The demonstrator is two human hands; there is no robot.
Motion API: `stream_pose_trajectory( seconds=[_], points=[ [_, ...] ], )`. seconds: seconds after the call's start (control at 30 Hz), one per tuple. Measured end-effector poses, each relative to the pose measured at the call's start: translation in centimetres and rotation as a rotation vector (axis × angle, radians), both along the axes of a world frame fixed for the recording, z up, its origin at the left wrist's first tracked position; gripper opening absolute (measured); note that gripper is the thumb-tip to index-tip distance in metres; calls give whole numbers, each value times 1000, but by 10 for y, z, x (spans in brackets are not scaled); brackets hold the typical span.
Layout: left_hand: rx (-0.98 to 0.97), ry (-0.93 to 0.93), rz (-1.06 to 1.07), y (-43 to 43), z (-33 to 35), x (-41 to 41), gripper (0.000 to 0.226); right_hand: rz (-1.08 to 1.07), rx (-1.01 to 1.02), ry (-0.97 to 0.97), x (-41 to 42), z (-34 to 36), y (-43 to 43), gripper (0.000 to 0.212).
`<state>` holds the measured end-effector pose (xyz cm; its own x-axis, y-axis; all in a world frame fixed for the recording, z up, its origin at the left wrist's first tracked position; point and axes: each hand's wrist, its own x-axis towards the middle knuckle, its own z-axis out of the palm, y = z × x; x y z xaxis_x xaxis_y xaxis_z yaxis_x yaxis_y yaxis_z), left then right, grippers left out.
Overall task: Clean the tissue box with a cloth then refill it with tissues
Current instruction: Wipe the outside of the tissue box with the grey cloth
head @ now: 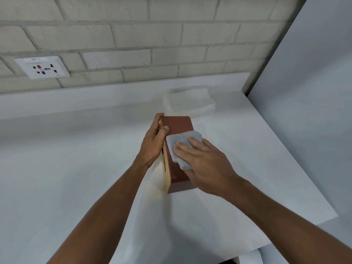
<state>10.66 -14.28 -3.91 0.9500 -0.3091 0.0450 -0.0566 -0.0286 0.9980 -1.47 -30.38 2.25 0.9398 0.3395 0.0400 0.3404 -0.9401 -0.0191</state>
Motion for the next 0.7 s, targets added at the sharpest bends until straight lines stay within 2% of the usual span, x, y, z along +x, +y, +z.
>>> stream_pose_trajectory(
  seconds=[0.1,0.2,0.33,0.47,0.6,0.7],
  points=[
    [-30,22,-5,0,0,-1,37,57,13,10,-33,0,-19,53],
    [-25,29,-20,0,0,-1,38,20,27,28,-19,0,-22,50],
    [-4,34,-10,1,1,0,41,-223,335,172,36,1,-20,44],
    [11,25,-1,1,0,1,39,-284,436,221,46,-5,-32,43],
    [2,10,19,-1,-2,-1,38,-105,299,154,-24,-9,-37,47],
    [-9,21,9,-2,-4,0,39,-47,259,94,-62,-11,-38,52]
  ],
)
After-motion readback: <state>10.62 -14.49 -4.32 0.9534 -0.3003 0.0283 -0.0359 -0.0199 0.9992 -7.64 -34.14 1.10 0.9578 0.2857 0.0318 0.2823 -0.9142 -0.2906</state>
